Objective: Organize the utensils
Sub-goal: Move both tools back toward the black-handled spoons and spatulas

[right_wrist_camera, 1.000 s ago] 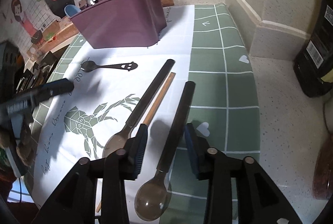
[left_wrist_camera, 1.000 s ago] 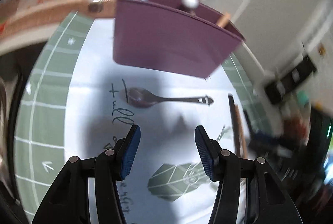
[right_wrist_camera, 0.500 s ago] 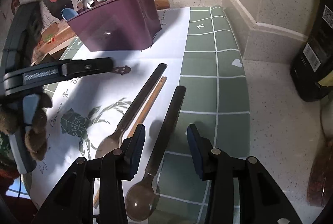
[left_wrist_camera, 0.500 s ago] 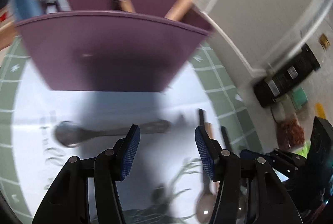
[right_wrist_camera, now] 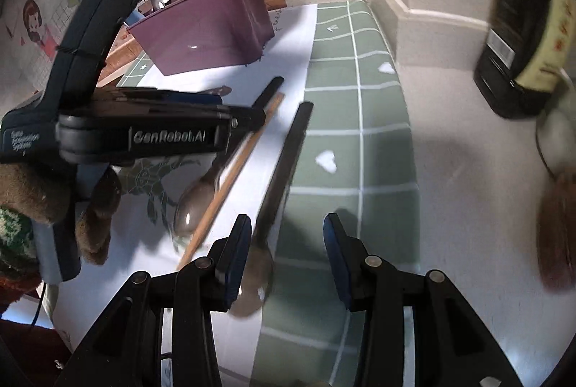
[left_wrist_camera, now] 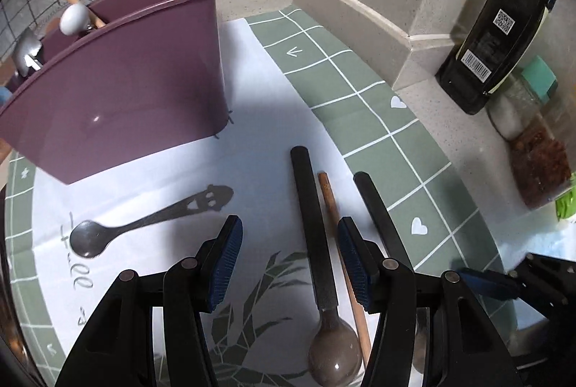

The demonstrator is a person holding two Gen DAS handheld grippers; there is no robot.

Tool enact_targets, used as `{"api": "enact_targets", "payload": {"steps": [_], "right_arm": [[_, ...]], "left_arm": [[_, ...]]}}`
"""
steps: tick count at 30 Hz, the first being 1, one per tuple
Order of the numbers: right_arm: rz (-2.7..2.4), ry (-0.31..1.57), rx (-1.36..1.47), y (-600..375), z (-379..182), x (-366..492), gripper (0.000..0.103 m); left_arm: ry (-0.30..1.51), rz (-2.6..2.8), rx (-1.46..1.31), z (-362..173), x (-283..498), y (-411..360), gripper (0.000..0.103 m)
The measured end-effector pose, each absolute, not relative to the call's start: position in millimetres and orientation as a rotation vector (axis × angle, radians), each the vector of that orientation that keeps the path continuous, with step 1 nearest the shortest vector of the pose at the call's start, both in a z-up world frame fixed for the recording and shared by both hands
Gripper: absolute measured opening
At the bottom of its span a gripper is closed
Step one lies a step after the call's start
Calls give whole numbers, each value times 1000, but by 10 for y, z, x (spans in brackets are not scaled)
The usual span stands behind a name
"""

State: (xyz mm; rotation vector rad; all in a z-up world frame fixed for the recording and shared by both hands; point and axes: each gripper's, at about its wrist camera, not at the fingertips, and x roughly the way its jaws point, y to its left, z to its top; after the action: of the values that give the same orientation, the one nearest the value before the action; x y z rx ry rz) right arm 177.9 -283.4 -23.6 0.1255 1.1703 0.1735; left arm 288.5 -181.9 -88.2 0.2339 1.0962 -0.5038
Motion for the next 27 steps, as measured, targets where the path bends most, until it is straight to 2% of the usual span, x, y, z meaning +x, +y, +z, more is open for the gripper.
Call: {"api": "enact_targets", "payload": {"steps": [15,21,23,27], "right_arm": [[210,1189,104,-2891,-137,1232,42],[258,1195,101,-2824,-146,1187,63],[255,1203,97,-2791,-142,1178,65],[282,1222,97,-2724,-161,1210,82]], "left_arm": [[1047,-304,369,-844,2606,-1605,56],[1071,-285,348,-849,2438,-1334,56],[1076,-277,336,-846,2380,-1218,56],[1086,-265,306,-842,2308,-1058,56]]}}
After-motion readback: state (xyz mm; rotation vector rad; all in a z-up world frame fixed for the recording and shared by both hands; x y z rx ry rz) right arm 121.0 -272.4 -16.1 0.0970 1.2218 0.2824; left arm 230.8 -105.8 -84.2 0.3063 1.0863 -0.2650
